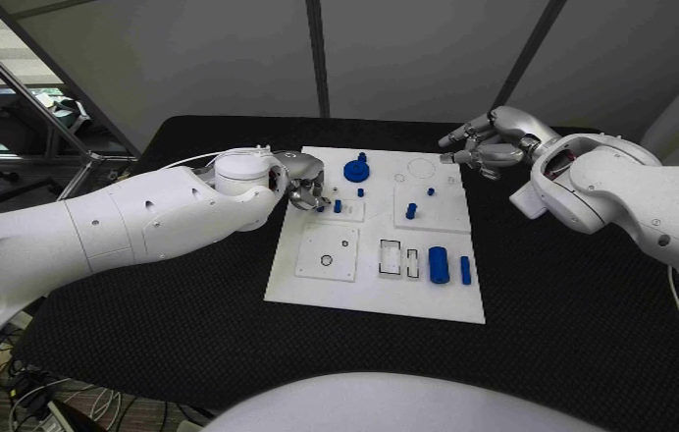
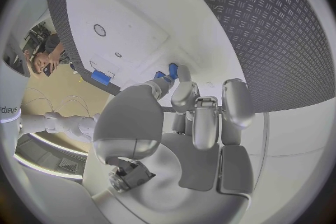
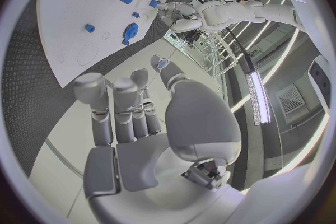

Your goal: Assemble the parts on the task board

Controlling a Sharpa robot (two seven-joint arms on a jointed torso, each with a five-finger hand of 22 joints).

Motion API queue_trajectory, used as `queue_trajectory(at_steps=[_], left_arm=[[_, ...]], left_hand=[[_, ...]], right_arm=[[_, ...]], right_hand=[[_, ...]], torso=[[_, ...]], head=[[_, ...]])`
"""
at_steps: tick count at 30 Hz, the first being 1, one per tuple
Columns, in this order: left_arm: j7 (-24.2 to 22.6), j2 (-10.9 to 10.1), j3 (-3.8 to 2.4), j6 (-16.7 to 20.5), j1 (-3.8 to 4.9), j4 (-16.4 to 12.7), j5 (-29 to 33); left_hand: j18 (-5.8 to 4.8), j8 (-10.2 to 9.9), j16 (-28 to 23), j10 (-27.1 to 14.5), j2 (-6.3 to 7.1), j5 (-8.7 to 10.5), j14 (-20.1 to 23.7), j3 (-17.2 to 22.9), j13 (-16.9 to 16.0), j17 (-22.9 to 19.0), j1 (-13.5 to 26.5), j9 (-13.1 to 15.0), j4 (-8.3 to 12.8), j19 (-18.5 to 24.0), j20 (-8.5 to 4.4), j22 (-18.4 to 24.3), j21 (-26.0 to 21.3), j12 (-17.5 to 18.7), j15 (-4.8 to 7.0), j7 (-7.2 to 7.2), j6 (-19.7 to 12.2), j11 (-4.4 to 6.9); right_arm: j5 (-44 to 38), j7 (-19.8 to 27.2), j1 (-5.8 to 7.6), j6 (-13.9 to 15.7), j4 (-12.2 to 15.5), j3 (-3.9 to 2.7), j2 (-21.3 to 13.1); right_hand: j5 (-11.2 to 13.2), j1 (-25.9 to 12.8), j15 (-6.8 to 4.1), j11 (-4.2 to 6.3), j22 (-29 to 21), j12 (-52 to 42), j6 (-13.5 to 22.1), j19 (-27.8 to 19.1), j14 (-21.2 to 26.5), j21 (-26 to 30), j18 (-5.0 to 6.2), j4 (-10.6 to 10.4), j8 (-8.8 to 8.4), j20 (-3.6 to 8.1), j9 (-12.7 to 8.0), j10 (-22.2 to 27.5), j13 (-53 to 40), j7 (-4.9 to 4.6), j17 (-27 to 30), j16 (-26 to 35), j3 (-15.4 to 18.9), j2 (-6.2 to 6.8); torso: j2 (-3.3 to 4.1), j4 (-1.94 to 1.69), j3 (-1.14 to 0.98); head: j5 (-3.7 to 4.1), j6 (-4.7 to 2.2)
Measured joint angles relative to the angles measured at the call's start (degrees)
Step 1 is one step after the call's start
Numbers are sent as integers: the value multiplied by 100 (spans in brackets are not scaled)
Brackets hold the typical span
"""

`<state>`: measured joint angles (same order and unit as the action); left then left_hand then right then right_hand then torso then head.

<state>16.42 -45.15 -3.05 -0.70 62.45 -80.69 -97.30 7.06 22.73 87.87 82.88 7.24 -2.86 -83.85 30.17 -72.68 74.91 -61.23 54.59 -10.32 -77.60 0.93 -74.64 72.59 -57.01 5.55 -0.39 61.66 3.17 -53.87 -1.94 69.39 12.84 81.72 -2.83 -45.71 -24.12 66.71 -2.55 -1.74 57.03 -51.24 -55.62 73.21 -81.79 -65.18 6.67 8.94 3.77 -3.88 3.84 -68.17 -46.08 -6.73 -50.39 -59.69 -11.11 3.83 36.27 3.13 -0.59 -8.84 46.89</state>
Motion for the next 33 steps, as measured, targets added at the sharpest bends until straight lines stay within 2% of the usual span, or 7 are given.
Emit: queue_trajectory(at_steps=[4,9,12,16,27,33], left_arm=[[47,12,0,11,0,22,5],[110,18,-2,25,1,39,11],[150,18,-2,31,1,47,24],[186,18,-2,43,1,53,56],[235,19,-11,115,-4,55,160],[260,24,-56,206,-8,66,197]], left_hand=[[0,-26,0,0,24,0,0,-106,0,0,21,3,-111,0,0,-7,0,0,0,0,0,0],[0,-50,0,0,84,0,0,-243,1,0,8,9,-338,0,0,-13,0,0,0,-1,40,0],[0,-74,0,0,124,0,0,-342,0,0,48,9,-547,0,0,-20,0,0,0,-1,40,0],[0,-77,0,0,181,0,0,-456,-8,0,105,9,-660,0,0,-31,-1,0,0,-22,60,0],[0,-94,0,0,169,0,0,-530,-20,0,177,8,-666,-21,-21,-31,-1,0,0,-21,101,0],[0,-116,0,-1,141,0,0,-559,-19,0,205,8,-666,-20,-21,-31,-1,0,-1,-21,101,0]], right_arm=[[0,0,0,0,-1,0,0],[0,0,0,0,-4,0,2],[0,0,0,0,-6,0,2],[0,1,0,0,-9,0,4],[0,3,0,0,-18,0,13],[0,4,0,0,-24,0,19]], right_hand=[[0,0,0,0,0,0,0,0,0,0,0,0,0,0,0,0,0,0,0,0,0,0],[0,0,0,0,0,0,0,0,0,0,0,0,0,0,0,0,0,0,0,0,0,0],[0,0,0,0,-5,0,0,0,0,27,0,0,0,0,0,0,13,0,0,0,0,0],[0,0,0,0,-6,0,0,0,0,27,-1,0,0,0,0,0,14,0,0,0,0,0],[0,0,0,0,-5,0,0,0,0,27,0,0,0,0,0,0,13,0,0,-1,0,0],[0,0,0,0,-5,0,0,0,0,27,-1,0,0,0,0,0,13,0,0,-1,0,0]], torso=[[0,0,0],[0,0,0],[0,0,0],[0,0,0],[0,-1,2],[0,-2,2]], head=[[0,1],[6,-3],[7,-2],[10,3],[4,-3],[3,-12]])
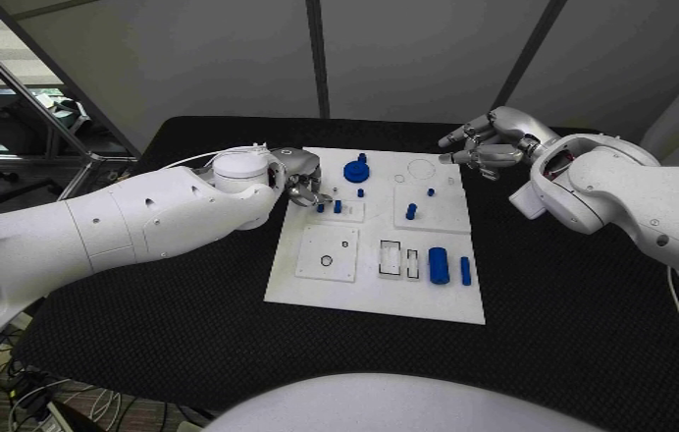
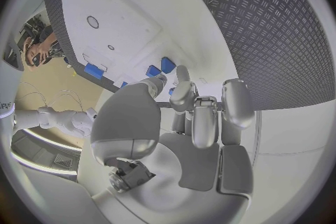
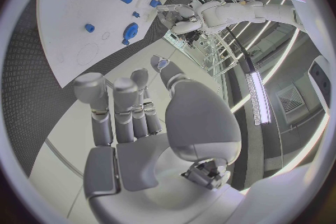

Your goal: Assemble the parts on the task board

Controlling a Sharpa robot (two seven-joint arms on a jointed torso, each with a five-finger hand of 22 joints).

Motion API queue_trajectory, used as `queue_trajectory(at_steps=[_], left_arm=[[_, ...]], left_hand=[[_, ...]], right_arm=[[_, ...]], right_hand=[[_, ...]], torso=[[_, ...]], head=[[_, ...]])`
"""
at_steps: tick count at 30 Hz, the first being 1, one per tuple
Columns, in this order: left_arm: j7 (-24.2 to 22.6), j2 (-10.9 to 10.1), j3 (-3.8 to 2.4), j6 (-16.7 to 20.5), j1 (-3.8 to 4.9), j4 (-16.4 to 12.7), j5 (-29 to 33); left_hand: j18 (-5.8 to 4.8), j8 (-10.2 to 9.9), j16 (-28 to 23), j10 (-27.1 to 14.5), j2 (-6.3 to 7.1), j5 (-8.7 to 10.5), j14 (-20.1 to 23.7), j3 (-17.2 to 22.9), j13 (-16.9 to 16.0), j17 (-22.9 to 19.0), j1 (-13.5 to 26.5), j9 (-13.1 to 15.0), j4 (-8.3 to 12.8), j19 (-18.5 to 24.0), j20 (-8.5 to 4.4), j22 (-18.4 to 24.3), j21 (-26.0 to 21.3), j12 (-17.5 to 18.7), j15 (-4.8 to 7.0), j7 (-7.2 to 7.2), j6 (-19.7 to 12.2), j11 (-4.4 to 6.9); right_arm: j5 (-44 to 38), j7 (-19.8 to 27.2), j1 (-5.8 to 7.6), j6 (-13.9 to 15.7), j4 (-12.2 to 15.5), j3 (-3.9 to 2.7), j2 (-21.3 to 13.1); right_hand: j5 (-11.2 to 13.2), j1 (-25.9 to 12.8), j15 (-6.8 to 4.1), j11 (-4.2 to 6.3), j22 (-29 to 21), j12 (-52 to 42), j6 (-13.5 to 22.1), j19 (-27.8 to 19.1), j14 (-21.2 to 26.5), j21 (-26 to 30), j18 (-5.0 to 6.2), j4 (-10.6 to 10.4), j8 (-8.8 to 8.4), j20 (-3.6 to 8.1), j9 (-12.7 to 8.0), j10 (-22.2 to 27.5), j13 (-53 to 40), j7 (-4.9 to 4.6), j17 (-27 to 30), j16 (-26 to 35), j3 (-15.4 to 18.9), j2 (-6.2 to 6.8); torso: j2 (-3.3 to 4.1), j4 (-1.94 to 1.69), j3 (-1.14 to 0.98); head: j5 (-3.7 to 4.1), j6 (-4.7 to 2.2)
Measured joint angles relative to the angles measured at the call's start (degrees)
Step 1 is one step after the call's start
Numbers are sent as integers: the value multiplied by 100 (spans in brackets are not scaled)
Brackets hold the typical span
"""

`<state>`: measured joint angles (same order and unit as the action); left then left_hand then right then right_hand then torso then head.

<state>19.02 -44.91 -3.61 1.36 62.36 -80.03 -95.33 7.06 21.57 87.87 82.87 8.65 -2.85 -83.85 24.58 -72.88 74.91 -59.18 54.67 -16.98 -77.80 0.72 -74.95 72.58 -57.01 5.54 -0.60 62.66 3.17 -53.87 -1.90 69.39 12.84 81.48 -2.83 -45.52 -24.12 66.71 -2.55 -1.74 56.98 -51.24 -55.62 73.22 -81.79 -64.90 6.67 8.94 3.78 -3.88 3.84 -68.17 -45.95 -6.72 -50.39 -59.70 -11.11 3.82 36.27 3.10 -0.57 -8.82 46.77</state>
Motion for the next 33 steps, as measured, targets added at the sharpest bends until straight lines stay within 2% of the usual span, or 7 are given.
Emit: queue_trajectory(at_steps=[8,11,23,24,26,28,33], left_arm=[[7,1,-126,324,-3,28,160],[-2,-6,-162,468,-4,30,258],[-19,-9,-166,713,-6,32,454],[-22,-9,-166,718,-6,34,460],[-107,-4,-181,797,-11,74,572],[-289,18,-209,929,-12,145,765],[-1042,236,-229,1359,13,377,1360]], left_hand=[[-1,-24,0,0,-47,0,0,-33,1,0,108,-1,1,-21,21,0,23,0,0,0,0,0],[-1,-47,0,0,-22,0,0,-64,5,0,128,-10,0,-21,21,1,23,0,0,0,0,0],[-1,-50,-4,-3,-22,0,0,-64,15,0,128,-13,0,-20,21,4,14,11,0,0,0,-2],[0,-104,-97,-62,-22,0,0,-52,110,0,124,-49,12,44,28,85,-109,175,0,-6,-6,-34],[0,-310,-575,-378,-23,0,-19,37,539,0,-152,-230,136,441,67,544,-722,912,-30,-128,-132,-123],[1,-531,-1255,-724,29,0,39,134,997,-82,-489,-443,300,854,123,1022,-1366,1668,-132,-210,-294,-211],[6,-1026,-3109,-1327,282,0,922,363,2065,-1470,-1209,-1018,715,1639,280,1877,-2583,3075,-329,-433,-516,-419]], right_arm=[[0,3,0,0,-13,0,6],[0,5,0,0,-19,0,9],[0,8,-1,0,-23,0,10],[0,8,-1,0,-23,0,10],[0,8,-1,0,-26,0,10],[0,8,-1,0,-30,0,9],[0,9,-1,3,-42,0,11]], right_hand=[[0,0,0,0,0,0,0,0,0,0,0,0,0,0,0,0,0,0,0,0,0,0],[0,0,0,0,0,0,0,0,0,0,0,0,0,0,0,0,0,0,0,0,0,0],[0,0,0,0,0,0,0,0,0,0,0,0,0,0,0,0,-1,0,0,-1,0,0],[0,0,0,0,-9,0,0,0,0,0,0,-11,0,0,0,0,5,0,0,21,-11,0],[0,0,0,0,-16,0,0,0,0,0,0,-16,0,0,0,0,9,0,0,21,-16,0],[0,0,0,0,-29,0,0,0,0,23,0,-16,0,0,0,0,23,0,8,21,-16,0],[0,0,0,-17,-80,59,0,0,0,74,1,-5,0,0,0,41,116,0,60,81,-27,0]], torso=[[0,-1,1],[0,-1,1],[2,-1,-1],[2,-1,-2],[2,-1,-3],[2,-1,-4],[3,8,-5]], head=[[4,-13],[6,-13],[8,-16],[12,-25],[22,-40],[36,-62],[83,-119]])
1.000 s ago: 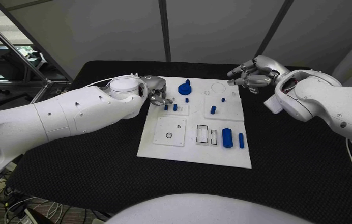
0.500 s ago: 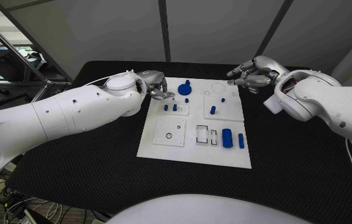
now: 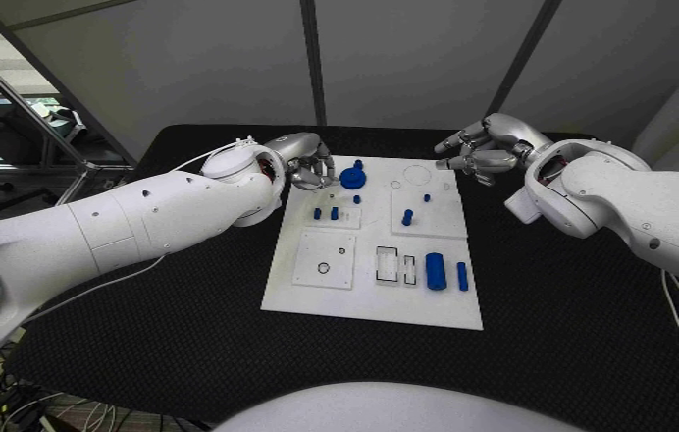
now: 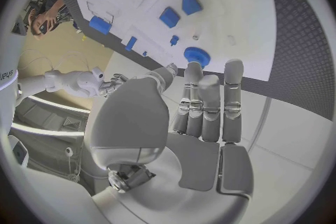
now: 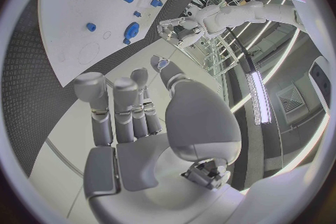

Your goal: Assemble the parts on the task board

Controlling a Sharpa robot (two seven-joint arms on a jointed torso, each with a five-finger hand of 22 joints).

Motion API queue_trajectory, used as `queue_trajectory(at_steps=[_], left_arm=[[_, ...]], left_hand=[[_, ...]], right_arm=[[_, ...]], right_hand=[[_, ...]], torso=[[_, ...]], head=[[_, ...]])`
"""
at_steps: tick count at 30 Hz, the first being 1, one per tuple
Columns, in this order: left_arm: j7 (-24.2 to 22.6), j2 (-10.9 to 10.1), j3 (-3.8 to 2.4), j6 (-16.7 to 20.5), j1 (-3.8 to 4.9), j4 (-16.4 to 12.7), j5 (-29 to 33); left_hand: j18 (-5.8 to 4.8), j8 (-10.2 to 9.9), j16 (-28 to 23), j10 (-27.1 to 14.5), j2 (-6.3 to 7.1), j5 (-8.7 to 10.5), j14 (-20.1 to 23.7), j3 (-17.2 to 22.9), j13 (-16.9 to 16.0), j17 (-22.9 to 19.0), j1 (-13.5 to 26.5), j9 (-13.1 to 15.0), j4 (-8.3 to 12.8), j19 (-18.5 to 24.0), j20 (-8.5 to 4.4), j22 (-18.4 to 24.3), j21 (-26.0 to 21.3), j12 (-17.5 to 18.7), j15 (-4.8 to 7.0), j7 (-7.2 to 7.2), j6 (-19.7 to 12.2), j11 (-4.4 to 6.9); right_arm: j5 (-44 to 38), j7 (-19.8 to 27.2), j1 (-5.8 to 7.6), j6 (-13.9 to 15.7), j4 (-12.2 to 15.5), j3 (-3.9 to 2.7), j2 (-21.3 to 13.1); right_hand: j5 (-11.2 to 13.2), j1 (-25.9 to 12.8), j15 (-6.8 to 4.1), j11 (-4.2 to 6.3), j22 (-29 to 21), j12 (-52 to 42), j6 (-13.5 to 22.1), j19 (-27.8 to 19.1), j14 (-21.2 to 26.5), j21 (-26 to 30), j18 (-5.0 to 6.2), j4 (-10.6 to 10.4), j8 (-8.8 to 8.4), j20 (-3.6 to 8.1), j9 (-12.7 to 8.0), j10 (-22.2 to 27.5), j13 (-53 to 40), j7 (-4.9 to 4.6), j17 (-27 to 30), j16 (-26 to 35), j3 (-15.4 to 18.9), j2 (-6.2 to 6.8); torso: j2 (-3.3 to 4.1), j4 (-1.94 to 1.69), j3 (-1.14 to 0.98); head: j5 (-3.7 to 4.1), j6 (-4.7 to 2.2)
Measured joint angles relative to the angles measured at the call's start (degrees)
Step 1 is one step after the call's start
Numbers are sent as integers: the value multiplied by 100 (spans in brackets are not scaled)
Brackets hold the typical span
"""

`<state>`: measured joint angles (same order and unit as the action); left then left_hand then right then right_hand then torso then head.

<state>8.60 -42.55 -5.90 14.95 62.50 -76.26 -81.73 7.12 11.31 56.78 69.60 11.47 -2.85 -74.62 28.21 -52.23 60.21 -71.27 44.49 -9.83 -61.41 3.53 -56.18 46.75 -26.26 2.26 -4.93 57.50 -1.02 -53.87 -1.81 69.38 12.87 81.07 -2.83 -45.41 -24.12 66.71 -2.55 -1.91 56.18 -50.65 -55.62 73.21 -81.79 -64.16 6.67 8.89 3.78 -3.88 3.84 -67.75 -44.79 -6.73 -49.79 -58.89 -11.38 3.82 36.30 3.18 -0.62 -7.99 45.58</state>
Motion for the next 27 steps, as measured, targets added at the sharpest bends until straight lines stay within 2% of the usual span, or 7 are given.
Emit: queue_trajectory(at_steps=[4,7,8,9,12,19,27], left_arm=[[-473,197,-6,191,31,181,194],[-701,317,-8,242,42,322,197],[-750,358,-9,243,45,360,181],[-791,399,-9,243,49,395,157],[-871,520,-9,214,54,480,47],[-915,766,39,-76,101,623,-379],[-847,949,88,-513,157,784,-729]], left_hand=[[8,-328,-1044,-194,153,0,434,107,897,-790,-431,-512,291,333,133,463,-673,850,-126,-50,-49,-159],[11,-468,-1463,-287,219,0,555,119,1358,-1096,-591,-777,418,434,194,646,-939,1228,-187,-64,-63,-212],[314,-523,-1602,-318,256,0,585,110,1532,-1193,-628,-878,457,458,218,710,-1029,1366,-217,-70,-70,-243],[447,-558,-1710,-372,264,0,613,86,1676,-1266,-635,-964,480,472,232,758,-1104,1479,-206,-70,-70,-253],[443,-645,-1940,-464,330,0,614,22,2040,-1419,-701,-1185,544,472,232,875,-1268,1742,-205,-91,-90,-301],[440,-700,-2183,-602,299,0,534,-191,2676,-1554,-791,-1610,662,403,269,1034,-1466,2069,-213,-112,-111,-342],[435,-723,-1758,-663,262,0,168,-460,3169,-1174,-874,-1983,707,139,211,1041,-1466,2153,-173,-134,-88,-321]], right_arm=[[-3,1,0,2,-7,0,17],[-10,4,0,4,-5,0,23],[-12,4,0,4,-5,0,23],[-14,4,0,5,-5,0,24],[-20,5,0,6,-5,0,31],[-32,8,0,6,-7,0,59],[-40,9,0,6,-13,0,84]], right_hand=[[0,0,0,9,-76,350,0,0,0,76,0,11,0,0,0,239,376,0,68,89,-44,0],[0,0,0,7,-90,453,0,0,0,94,0,11,0,0,0,277,496,0,80,97,-44,0],[0,0,0,7,-90,457,0,0,0,94,0,11,0,0,0,277,515,0,85,97,-43,0],[0,0,0,7,-90,457,0,0,0,94,0,11,0,0,0,277,519,0,86,97,-43,0],[0,0,0,7,-95,457,0,0,0,94,0,11,0,0,0,277,525,0,86,97,-44,0],[0,-23,0,7,-99,457,0,0,0,94,0,11,0,0,0,277,530,0,86,97,-43,23],[0,-23,0,7,-99,457,0,0,0,94,0,11,0,0,0,277,529,0,85,97,-43,23]], torso=[[4,8,-2],[6,14,-2],[7,14,-1],[7,14,-1],[8,12,2],[8,3,4],[2,-2,5]], head=[[27,-36],[54,-58],[63,-63],[76,-68],[103,-79],[129,-83],[134,-74]])
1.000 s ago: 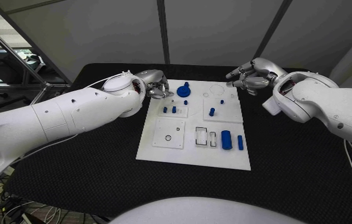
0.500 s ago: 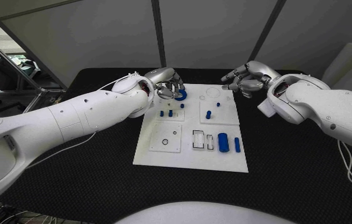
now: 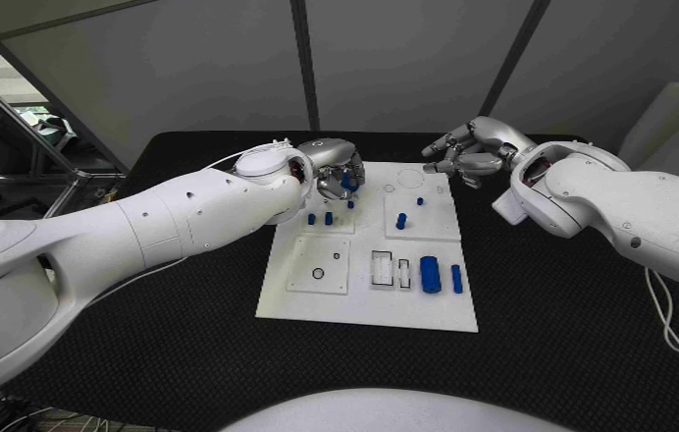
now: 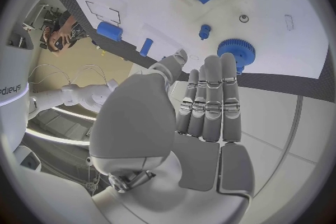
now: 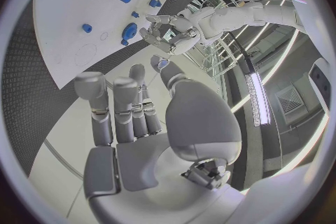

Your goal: Assemble the parts on the task board

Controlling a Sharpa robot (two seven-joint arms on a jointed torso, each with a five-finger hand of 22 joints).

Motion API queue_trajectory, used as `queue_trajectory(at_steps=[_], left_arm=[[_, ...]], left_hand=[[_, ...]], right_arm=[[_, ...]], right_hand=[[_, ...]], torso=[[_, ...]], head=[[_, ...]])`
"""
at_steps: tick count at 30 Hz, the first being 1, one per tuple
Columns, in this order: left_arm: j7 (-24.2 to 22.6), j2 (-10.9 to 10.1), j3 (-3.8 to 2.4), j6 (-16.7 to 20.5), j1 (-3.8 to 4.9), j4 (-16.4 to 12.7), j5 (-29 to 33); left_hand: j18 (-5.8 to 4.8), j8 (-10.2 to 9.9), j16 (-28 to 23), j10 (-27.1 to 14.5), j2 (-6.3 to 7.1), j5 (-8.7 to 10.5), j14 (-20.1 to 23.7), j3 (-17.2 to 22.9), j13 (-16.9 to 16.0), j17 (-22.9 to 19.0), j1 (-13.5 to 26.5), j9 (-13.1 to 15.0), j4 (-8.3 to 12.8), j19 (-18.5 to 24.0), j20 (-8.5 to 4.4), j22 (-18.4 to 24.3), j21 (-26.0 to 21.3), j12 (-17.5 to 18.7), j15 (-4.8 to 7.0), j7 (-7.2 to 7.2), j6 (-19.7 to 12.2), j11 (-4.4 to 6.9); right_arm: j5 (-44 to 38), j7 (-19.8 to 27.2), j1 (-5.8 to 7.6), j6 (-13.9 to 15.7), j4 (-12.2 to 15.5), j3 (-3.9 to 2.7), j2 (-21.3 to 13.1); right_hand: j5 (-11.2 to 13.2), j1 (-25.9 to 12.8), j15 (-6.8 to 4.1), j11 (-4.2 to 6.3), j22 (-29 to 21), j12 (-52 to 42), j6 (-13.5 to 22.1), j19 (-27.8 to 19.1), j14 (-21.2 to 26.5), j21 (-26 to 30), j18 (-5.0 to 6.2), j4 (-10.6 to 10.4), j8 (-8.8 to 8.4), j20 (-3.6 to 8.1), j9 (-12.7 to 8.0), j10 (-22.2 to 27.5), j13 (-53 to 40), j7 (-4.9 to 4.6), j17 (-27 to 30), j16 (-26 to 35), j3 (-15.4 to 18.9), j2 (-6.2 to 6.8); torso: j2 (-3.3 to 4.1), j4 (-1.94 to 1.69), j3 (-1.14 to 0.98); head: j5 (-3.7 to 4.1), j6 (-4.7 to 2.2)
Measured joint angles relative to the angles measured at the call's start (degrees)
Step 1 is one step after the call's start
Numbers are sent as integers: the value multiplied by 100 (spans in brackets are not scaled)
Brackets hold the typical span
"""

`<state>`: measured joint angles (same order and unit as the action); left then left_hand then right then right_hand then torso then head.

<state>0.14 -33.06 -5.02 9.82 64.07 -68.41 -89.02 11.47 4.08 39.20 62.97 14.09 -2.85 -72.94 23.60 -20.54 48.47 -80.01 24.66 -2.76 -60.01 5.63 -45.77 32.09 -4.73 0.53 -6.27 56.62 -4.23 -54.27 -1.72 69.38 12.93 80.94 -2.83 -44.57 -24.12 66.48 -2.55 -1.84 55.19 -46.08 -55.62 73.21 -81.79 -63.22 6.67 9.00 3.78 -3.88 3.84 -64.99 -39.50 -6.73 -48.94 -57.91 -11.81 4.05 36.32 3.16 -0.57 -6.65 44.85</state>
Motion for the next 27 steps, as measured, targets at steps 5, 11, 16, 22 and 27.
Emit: queue_trajectory(at_steps=[5,11,16,22,27], left_arm=[[69,72,25,-282,13,81,-127],[143,170,39,-524,20,193,-240],[183,236,41,-627,22,308,-297],[202,320,43,-731,28,419,-338],[201,383,45,-800,30,467,-355]], left_hand=[[-252,0,280,-21,-30,0,-157,-117,223,173,-30,-189,24,-139,-1,-90,71,14,27,-19,19,-21],[-118,0,813,-21,-80,0,-336,-219,435,478,-79,-378,33,-214,-30,-249,233,13,30,-53,53,-21],[-119,0,1158,-21,-87,0,-406,-251,549,670,-87,-487,32,-254,-30,-359,319,14,19,-63,63,-21],[-120,0,1492,-21,-122,0,-485,-251,655,851,-118,-586,32,-274,-9,-480,443,-15,-4,-93,93,-21],[-120,0,2063,91,-298,0,-641,-175,816,1177,-187,-723,39,-432,-19,-879,888,-104,8,-99,210,-20]], right_arm=[[-5,1,0,0,-9,0,9],[-10,3,0,1,-17,0,31],[-12,6,0,1,-26,0,37],[-14,8,0,1,-30,0,50],[-15,10,0,1,-23,0,49]], right_hand=[[0,0,0,0,0,27,0,0,0,0,0,15,0,0,0,0,13,0,0,0,-15,0],[0,0,0,0,0,27,0,0,0,0,0,15,0,0,0,0,12,0,0,0,-14,0],[0,0,0,0,1,27,0,0,0,0,0,15,0,0,0,0,12,0,0,0,-14,0],[0,0,0,0,1,27,0,0,0,0,-1,15,0,0,0,0,12,0,-1,0,-14,0],[0,0,0,0,1,27,0,0,0,0,0,15,0,0,0,0,12,0,-1,0,-14,0]], torso=[[-5,-2,0],[-5,-5,-1],[-5,-4,-1],[-4,1,-1],[2,1,-1]], head=[[6,4],[11,-1],[10,-14],[14,-17],[23,-18]])
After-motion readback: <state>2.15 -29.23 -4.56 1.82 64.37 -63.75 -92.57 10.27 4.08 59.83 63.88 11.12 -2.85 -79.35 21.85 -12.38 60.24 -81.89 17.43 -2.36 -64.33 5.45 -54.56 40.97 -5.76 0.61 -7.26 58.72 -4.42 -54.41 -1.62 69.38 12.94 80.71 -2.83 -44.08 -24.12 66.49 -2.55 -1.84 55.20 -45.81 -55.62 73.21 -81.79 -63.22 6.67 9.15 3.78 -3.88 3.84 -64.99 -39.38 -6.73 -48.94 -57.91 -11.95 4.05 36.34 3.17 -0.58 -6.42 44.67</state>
